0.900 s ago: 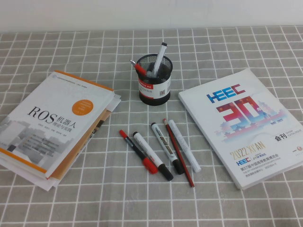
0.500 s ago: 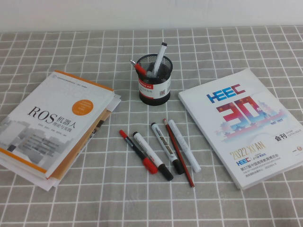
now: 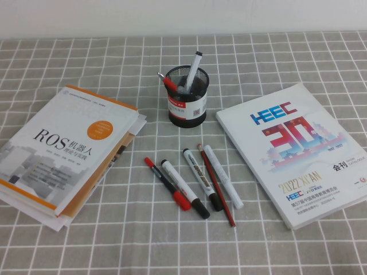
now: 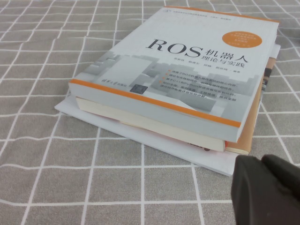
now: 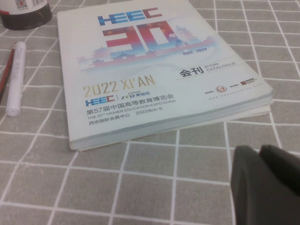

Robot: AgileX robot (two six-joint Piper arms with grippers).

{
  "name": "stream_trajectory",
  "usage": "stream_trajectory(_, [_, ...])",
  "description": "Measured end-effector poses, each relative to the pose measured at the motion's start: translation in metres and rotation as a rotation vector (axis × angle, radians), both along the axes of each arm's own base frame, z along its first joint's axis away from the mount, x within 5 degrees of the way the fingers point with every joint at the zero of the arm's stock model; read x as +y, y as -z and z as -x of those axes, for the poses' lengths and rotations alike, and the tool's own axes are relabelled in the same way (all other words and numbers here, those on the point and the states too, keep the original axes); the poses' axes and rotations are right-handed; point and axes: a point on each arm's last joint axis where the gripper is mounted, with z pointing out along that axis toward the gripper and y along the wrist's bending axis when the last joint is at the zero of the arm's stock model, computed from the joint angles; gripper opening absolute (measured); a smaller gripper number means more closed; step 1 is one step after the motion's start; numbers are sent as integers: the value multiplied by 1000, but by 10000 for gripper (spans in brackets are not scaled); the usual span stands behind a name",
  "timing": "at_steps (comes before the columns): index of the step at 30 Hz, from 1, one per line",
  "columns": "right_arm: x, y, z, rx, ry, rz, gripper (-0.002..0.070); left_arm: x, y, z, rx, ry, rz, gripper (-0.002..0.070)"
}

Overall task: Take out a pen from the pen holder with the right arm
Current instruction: 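Take a marker out of the pen holder and lay it on the table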

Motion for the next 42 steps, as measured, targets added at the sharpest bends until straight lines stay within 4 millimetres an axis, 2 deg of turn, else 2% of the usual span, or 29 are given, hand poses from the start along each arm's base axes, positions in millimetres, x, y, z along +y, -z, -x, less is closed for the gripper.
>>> stream_trajectory(16, [0,-2,0,-16,2,-17,-13,0,0,0,0,0,0,-3])
stream_trajectory(20, [3,-8,-2,-62,9,-152,-13,0,0,0,0,0,0,-4])
stream_trajectory(31, [4,-26,-4,-163,77,-660,-13,0,0,0,0,0,0,-3])
stream_trajectory(37, [2,-29,-4,-189,97,-705,-13,0,0,0,0,0,0,-3])
stream_trajectory(42, [7,-35,-6,-120,62,-678,-13,0,0,0,0,0,0,-3])
